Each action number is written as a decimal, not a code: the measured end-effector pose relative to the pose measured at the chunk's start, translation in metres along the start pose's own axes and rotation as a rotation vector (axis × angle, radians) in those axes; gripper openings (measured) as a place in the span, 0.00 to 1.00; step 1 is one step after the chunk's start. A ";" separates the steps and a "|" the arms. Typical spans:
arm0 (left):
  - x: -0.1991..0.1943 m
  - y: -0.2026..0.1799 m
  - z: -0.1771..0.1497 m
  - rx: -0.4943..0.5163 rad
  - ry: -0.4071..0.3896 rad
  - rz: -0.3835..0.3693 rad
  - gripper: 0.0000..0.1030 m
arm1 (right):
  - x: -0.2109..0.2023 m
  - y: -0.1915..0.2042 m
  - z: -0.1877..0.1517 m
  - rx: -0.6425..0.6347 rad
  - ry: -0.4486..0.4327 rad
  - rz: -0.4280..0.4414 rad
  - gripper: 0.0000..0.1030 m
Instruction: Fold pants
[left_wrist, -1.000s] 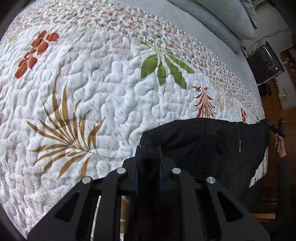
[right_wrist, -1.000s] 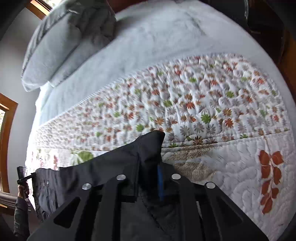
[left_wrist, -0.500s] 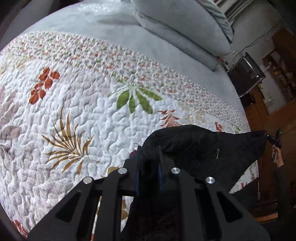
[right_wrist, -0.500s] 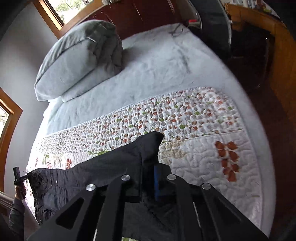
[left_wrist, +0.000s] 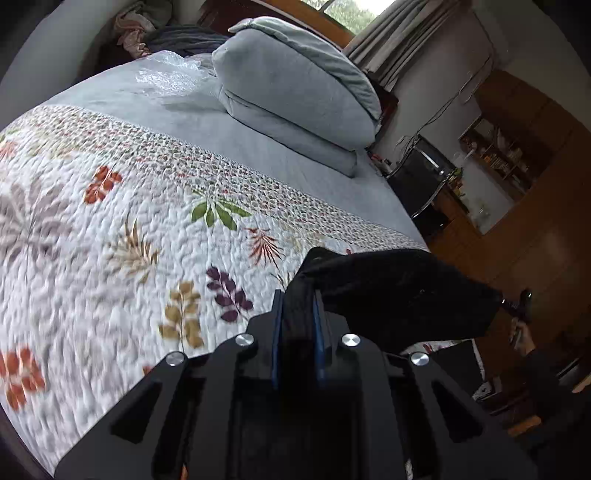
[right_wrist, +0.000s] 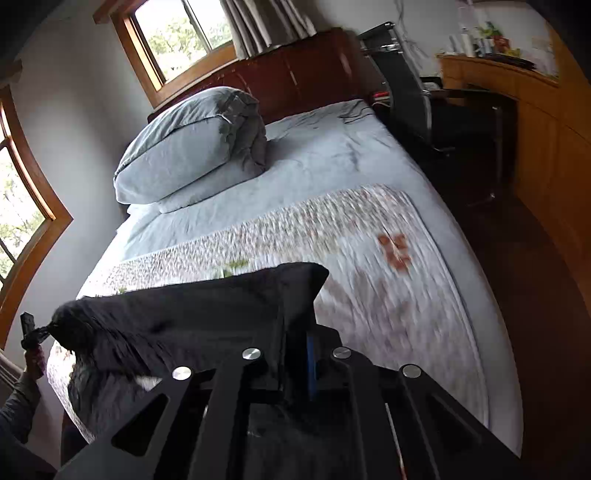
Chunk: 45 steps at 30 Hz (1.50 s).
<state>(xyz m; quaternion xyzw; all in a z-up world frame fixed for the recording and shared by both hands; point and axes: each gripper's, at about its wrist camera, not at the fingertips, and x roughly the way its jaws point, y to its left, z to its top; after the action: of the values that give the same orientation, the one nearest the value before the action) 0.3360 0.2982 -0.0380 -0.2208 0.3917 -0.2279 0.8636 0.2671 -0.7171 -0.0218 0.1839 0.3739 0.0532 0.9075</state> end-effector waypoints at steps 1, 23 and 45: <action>-0.007 0.000 -0.011 -0.004 -0.005 -0.004 0.12 | -0.010 -0.005 -0.020 0.016 -0.009 0.002 0.07; -0.056 0.034 -0.185 -0.132 0.139 0.223 0.56 | -0.097 -0.029 -0.294 0.386 -0.073 0.021 0.75; 0.001 -0.078 -0.239 -0.392 0.049 0.095 0.97 | -0.036 -0.002 -0.288 0.724 -0.196 0.250 0.84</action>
<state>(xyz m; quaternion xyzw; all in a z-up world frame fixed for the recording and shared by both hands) 0.1337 0.1872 -0.1374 -0.3605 0.4595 -0.1114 0.8040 0.0398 -0.6422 -0.1868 0.5402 0.2547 0.0103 0.8020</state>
